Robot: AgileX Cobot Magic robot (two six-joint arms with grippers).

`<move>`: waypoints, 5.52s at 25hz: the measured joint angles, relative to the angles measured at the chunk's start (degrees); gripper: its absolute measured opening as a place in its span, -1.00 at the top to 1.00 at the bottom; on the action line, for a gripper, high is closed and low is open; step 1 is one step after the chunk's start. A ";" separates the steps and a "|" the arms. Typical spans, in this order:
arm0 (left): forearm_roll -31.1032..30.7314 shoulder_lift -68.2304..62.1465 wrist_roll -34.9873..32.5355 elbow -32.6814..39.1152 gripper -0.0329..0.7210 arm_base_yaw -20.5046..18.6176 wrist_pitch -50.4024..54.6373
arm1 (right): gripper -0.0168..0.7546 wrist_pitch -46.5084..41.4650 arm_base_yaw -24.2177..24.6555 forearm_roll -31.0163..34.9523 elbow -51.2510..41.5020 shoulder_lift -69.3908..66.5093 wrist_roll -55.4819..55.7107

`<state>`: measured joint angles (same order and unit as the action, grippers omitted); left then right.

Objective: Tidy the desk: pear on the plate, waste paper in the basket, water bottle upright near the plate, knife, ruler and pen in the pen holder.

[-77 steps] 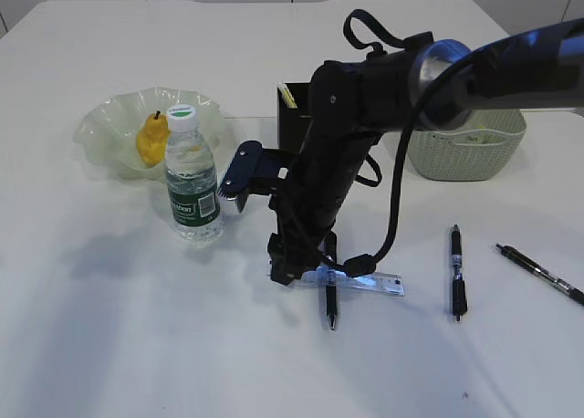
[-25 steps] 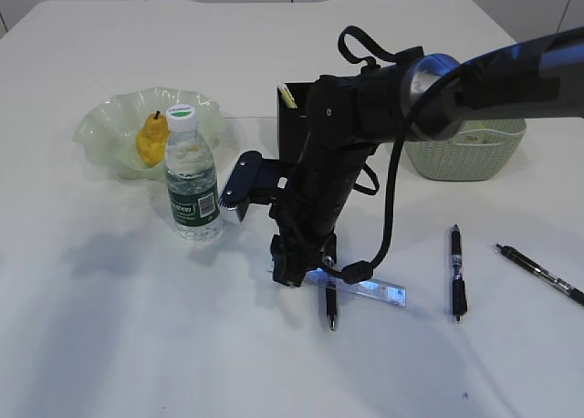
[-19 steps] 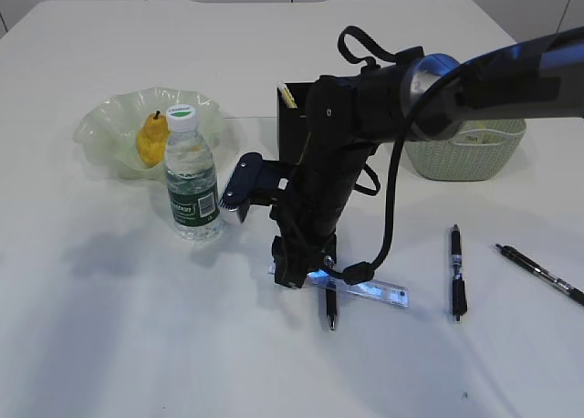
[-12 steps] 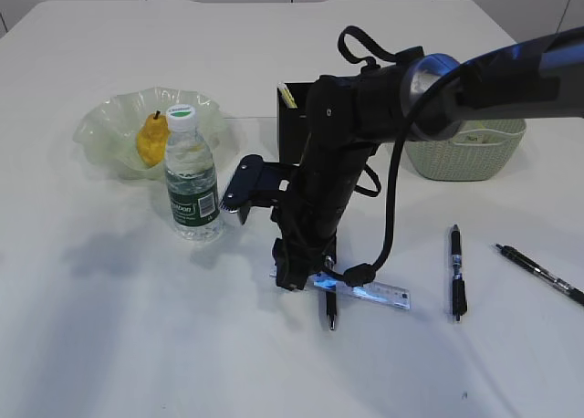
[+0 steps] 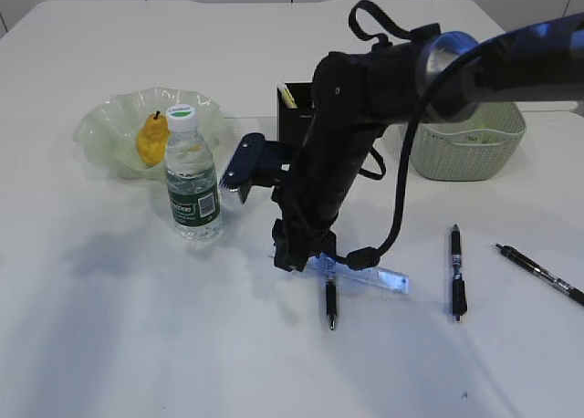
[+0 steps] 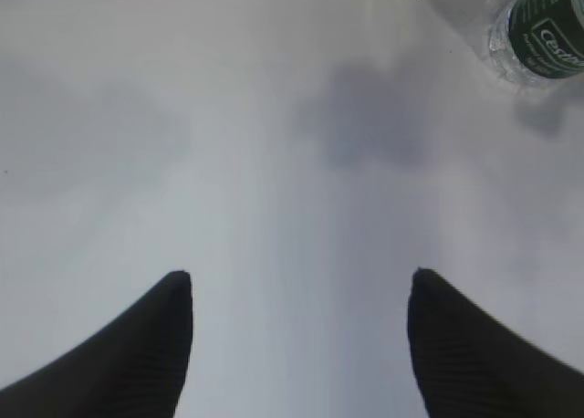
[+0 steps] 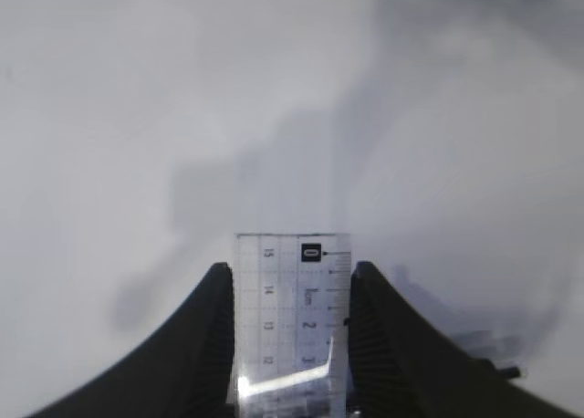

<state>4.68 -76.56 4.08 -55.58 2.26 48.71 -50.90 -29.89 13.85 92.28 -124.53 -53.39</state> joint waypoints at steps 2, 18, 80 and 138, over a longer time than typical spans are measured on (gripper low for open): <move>0.00 0.00 0.00 0.00 -0.47 0.00 0.00 | 0.23 0.00 0.46 0.00 0.38 1.01 0.14; 0.00 0.00 0.00 0.00 -0.47 0.00 0.00 | 0.23 0.55 5.37 3.32 12.66 6.86 0.87; 0.00 -0.09 0.00 0.00 -0.47 0.00 1.02 | 0.23 45.28 11.87 47.77 19.17 -2.51 -0.71; -0.21 -0.09 0.00 0.00 -0.47 0.00 -0.48 | 0.19 48.12 12.95 49.74 30.81 -17.64 -0.73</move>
<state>4.46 -76.66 4.08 -55.58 2.26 48.23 -2.78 -16.94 63.59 123.09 -142.17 -54.12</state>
